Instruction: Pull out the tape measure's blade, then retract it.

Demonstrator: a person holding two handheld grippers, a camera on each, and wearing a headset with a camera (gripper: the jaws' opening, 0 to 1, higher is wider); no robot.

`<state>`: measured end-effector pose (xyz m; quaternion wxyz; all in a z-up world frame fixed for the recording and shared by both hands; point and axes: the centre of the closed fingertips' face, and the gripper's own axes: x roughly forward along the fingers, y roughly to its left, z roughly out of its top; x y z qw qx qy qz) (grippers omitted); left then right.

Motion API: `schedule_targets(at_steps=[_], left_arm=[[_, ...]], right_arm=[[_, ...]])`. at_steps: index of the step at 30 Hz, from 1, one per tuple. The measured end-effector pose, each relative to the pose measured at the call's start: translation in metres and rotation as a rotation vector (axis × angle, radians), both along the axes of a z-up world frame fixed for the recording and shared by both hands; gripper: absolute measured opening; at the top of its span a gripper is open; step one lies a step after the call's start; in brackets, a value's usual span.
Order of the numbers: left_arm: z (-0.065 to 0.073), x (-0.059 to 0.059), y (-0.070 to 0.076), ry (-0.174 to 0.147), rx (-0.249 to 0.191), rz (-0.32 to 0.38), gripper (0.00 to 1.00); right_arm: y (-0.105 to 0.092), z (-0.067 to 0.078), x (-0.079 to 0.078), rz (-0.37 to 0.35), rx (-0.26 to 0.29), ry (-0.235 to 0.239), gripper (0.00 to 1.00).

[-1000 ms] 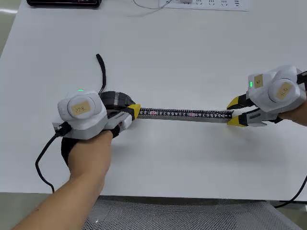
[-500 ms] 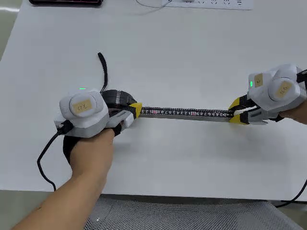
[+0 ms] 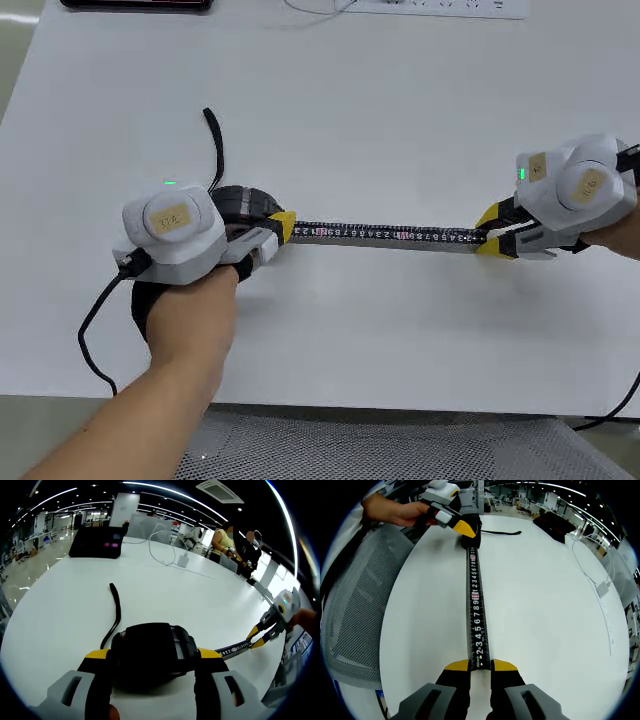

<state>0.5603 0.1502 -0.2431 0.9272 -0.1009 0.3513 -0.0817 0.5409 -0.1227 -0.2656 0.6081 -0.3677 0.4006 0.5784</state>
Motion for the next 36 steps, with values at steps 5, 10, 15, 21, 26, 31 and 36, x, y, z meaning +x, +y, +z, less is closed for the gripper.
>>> schedule_targets(at_steps=[5, 10, 15, 21, 26, 31, 36], left_arm=[[-0.001, 0.0, 0.0, 0.012, 0.001, -0.008, 0.62], [-0.001, 0.0, 0.0, 0.014, 0.014, -0.009, 0.61], [-0.002, 0.0, 0.0, 0.018, 0.013, -0.012, 0.61], [-0.002, 0.0, -0.001, 0.021, 0.01, -0.012, 0.61], [-0.002, 0.0, -0.001, 0.024, 0.005, -0.013, 0.61], [-0.002, 0.0, -0.001, 0.024, 0.0, -0.014, 0.61], [-0.002, 0.0, 0.0, 0.024, -0.005, -0.014, 0.61]], right_arm=[[-0.001, 0.0, 0.0, 0.003, -0.008, 0.001, 0.1], [0.0, -0.001, -0.001, 0.012, -0.011, -0.003, 0.1], [0.0, -0.001, -0.001, 0.01, -0.009, -0.002, 0.09], [-0.001, 0.0, -0.001, 0.017, -0.013, -0.004, 0.09], [-0.001, 0.0, 0.0, 0.01, -0.009, -0.001, 0.09], [0.002, 0.002, 0.0, 0.008, -0.001, -0.003, 0.09], [0.01, 0.002, -0.001, 0.015, 0.005, 0.002, 0.09]])
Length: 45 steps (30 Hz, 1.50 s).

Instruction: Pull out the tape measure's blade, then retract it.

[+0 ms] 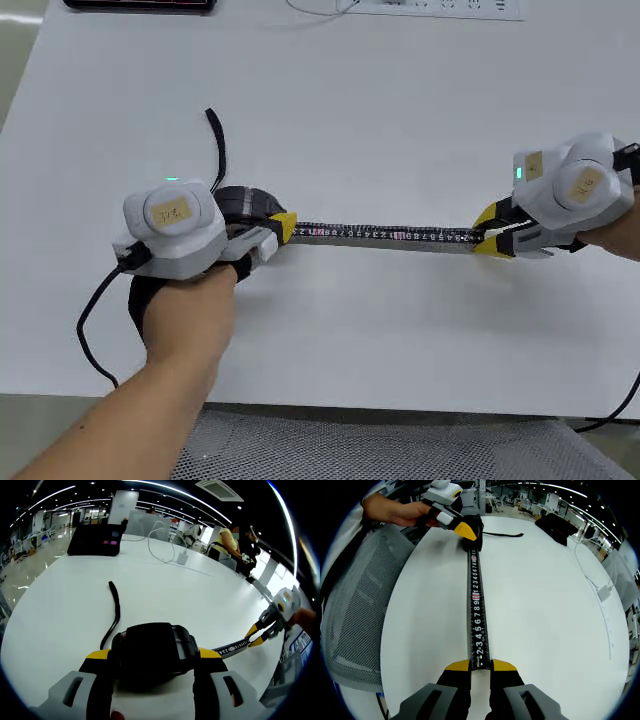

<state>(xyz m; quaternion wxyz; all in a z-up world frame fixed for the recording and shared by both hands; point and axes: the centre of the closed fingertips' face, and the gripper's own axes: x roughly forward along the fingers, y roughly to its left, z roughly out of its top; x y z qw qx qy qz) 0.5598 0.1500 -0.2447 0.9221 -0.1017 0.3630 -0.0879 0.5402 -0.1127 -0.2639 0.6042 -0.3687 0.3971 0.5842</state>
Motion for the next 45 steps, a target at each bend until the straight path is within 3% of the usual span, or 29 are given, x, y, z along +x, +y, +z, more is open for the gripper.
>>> schedule_targets(at_steps=[45], left_arm=[[0.0, 0.0, 0.001, -0.003, -0.028, -0.004, 0.61]], right_arm=[[0.038, 0.004, 0.007, 0.016, 0.058, 0.007, 0.09]])
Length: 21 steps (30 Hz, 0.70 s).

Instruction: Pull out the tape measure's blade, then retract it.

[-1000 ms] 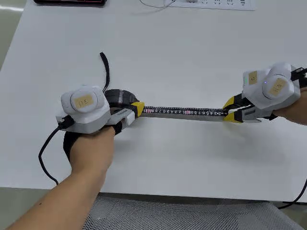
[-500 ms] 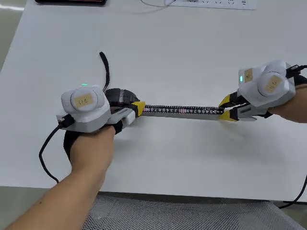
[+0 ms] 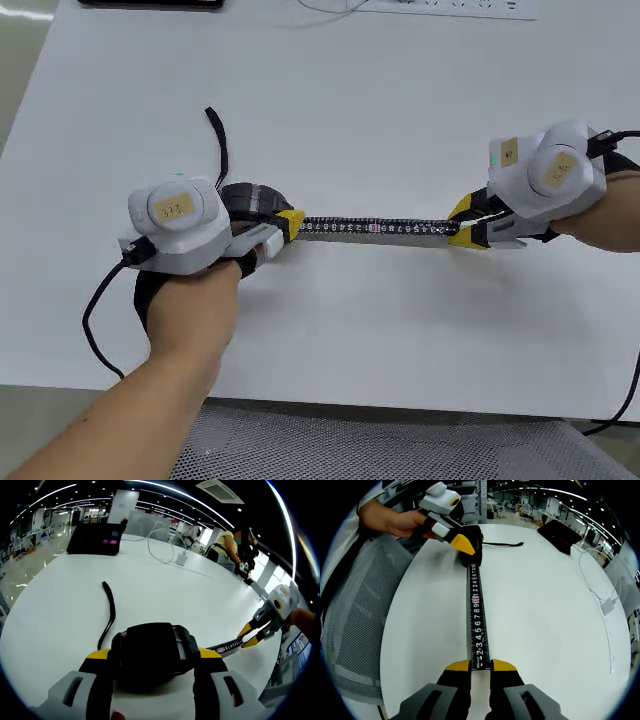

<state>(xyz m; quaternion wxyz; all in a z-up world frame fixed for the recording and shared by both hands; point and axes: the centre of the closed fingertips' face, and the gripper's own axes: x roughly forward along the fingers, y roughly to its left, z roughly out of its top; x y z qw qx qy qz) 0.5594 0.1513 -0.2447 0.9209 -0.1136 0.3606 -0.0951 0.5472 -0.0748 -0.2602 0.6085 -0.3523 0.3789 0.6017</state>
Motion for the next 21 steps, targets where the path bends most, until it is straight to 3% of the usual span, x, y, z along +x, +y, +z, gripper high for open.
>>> schedule_targets(at_steps=[21], left_arm=[[0.0, 0.0, 0.0, 0.0, -0.011, 0.004, 0.61]], right_arm=[[0.018, 0.001, 0.001, 0.007, 0.022, 0.004, 0.09]])
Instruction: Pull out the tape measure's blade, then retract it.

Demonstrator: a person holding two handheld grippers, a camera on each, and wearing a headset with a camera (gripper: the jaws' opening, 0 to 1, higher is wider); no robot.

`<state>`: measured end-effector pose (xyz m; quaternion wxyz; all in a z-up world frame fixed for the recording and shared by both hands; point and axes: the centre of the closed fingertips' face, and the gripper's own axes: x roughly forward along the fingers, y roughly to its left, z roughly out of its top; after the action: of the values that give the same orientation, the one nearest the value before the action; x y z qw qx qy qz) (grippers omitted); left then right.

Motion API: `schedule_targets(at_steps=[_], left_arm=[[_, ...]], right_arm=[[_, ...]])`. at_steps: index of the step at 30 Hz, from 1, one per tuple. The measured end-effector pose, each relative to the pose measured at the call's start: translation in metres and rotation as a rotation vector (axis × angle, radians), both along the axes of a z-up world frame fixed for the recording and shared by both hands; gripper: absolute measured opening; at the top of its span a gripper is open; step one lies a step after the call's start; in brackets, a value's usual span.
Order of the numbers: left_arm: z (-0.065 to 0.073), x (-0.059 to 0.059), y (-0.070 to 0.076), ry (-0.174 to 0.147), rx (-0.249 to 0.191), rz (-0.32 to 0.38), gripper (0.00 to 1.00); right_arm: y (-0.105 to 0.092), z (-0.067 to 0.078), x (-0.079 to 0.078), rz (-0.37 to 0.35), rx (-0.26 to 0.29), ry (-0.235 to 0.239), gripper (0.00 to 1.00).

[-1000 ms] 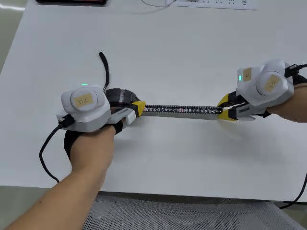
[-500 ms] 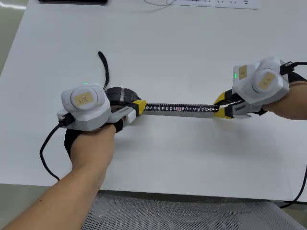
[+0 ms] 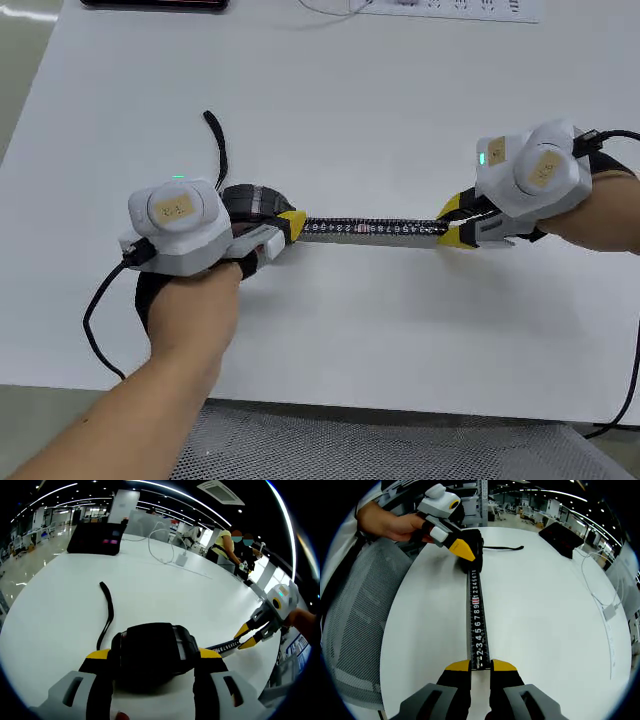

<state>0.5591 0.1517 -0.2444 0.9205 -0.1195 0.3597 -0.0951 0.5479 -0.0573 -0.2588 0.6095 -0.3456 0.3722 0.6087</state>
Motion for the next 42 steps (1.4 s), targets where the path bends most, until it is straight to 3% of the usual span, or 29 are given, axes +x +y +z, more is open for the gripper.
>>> schedule_targets(at_steps=[42], left_arm=[[0.0, 0.0, 0.0, -0.002, -0.01, 0.003, 0.61]], right_arm=[[0.036, 0.0, -0.001, 0.01, 0.05, 0.015, 0.09]])
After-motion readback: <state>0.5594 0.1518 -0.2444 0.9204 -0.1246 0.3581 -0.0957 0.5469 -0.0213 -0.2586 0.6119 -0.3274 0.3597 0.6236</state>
